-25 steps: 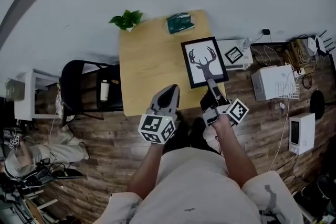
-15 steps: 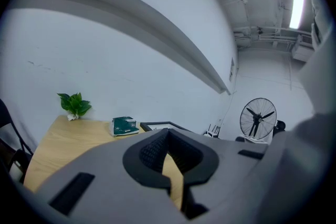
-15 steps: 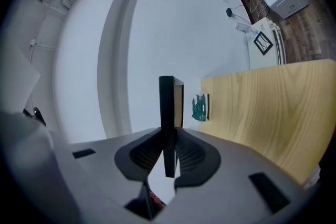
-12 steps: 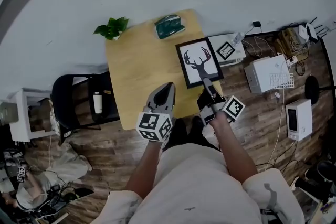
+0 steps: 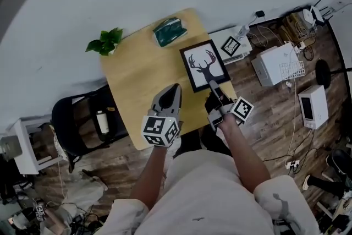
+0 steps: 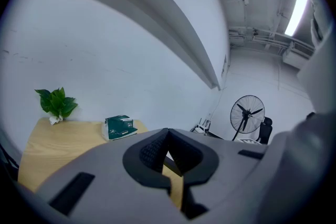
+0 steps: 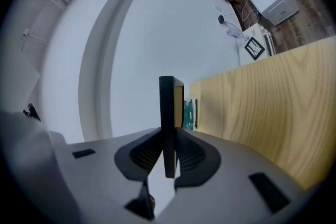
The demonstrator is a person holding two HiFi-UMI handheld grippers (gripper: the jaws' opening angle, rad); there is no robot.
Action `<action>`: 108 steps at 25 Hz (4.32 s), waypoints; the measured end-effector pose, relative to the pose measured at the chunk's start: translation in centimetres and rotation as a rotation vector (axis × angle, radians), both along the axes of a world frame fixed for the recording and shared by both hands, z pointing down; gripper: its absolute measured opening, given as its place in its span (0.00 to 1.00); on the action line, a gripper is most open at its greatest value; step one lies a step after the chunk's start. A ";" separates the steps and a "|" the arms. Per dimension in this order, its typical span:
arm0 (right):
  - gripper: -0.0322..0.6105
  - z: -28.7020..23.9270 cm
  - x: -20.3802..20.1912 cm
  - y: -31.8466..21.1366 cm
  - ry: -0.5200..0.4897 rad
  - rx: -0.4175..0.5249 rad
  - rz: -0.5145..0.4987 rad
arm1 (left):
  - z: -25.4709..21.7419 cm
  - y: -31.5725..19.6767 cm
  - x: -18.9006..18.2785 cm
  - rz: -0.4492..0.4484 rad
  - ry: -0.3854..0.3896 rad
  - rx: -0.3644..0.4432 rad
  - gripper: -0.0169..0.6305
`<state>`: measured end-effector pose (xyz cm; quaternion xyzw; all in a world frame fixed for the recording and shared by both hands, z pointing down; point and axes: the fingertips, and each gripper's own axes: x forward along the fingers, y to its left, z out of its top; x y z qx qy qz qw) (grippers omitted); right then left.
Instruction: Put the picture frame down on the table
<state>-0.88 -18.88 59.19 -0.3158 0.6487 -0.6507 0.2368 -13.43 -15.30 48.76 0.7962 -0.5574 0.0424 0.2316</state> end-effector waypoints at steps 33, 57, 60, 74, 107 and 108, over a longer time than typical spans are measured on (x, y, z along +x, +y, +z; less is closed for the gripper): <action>0.16 7.0 -1.5 -3.0 -0.003 -0.122 0.104 | 5.0 -2.2 -0.5 0.143 0.013 -0.076 0.04; 0.31 8.3 -0.7 -2.8 0.020 -0.194 0.136 | 5.3 -2.1 -0.1 0.144 0.007 -0.076 0.04; 0.41 8.7 -0.7 -2.8 0.056 -0.213 0.139 | 5.4 -2.1 0.0 0.147 0.007 -0.077 0.04; 0.58 9.9 -0.9 -3.6 0.136 -0.248 0.124 | 5.9 -2.4 -0.3 0.143 0.002 -0.086 0.04; 0.86 11.4 -0.9 -3.1 0.320 -0.327 0.141 | 6.1 -2.1 -1.6 0.129 0.011 -0.086 0.04; 0.86 11.4 -0.9 -3.1 0.320 -0.327 0.143 | 6.1 -2.0 -1.7 0.129 0.011 -0.085 0.04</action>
